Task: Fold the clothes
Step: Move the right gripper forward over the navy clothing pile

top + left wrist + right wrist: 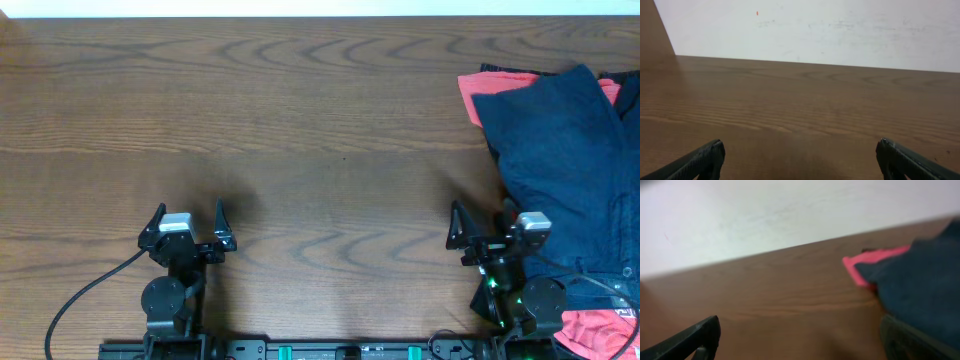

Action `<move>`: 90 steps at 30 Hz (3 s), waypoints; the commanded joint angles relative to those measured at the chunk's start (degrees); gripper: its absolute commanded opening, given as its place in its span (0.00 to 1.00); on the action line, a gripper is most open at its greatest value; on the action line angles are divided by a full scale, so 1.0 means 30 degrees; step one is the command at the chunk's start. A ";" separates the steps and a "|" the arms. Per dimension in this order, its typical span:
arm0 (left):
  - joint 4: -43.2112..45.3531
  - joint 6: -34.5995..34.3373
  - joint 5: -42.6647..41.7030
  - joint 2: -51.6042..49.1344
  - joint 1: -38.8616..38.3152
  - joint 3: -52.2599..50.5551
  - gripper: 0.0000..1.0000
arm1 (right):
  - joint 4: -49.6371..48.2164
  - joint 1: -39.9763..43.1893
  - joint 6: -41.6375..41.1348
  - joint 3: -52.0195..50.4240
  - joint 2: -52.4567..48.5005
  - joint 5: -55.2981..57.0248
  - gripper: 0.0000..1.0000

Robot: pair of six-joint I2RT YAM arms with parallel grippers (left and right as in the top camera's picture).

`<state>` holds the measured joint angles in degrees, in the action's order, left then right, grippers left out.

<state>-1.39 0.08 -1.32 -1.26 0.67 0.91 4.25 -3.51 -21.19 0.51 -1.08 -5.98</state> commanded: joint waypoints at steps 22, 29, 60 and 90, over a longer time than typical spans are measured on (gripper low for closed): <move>-0.0882 0.0248 0.0313 -0.0044 0.0095 -0.0226 0.98 | 0.0648 -0.0175 0.2535 0.0568 -0.5982 0.2856 0.99; -0.0882 0.0248 0.0313 -0.0044 0.0095 -0.0226 0.98 | 0.4466 -0.0175 0.4153 0.4794 -0.8167 0.2732 0.99; -0.0882 0.0240 0.0299 -0.0044 0.0095 -0.0226 0.98 | 2.3365 0.0255 0.1035 2.7656 -2.6039 0.3053 0.99; -0.0882 0.0248 0.0313 -0.0044 0.0095 -0.0226 0.98 | 2.5631 0.1166 -0.0503 2.4997 -2.7358 0.4721 0.99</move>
<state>-1.85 0.10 -1.30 -1.32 0.67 1.23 81.60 -2.07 -20.23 77.32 -83.42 4.54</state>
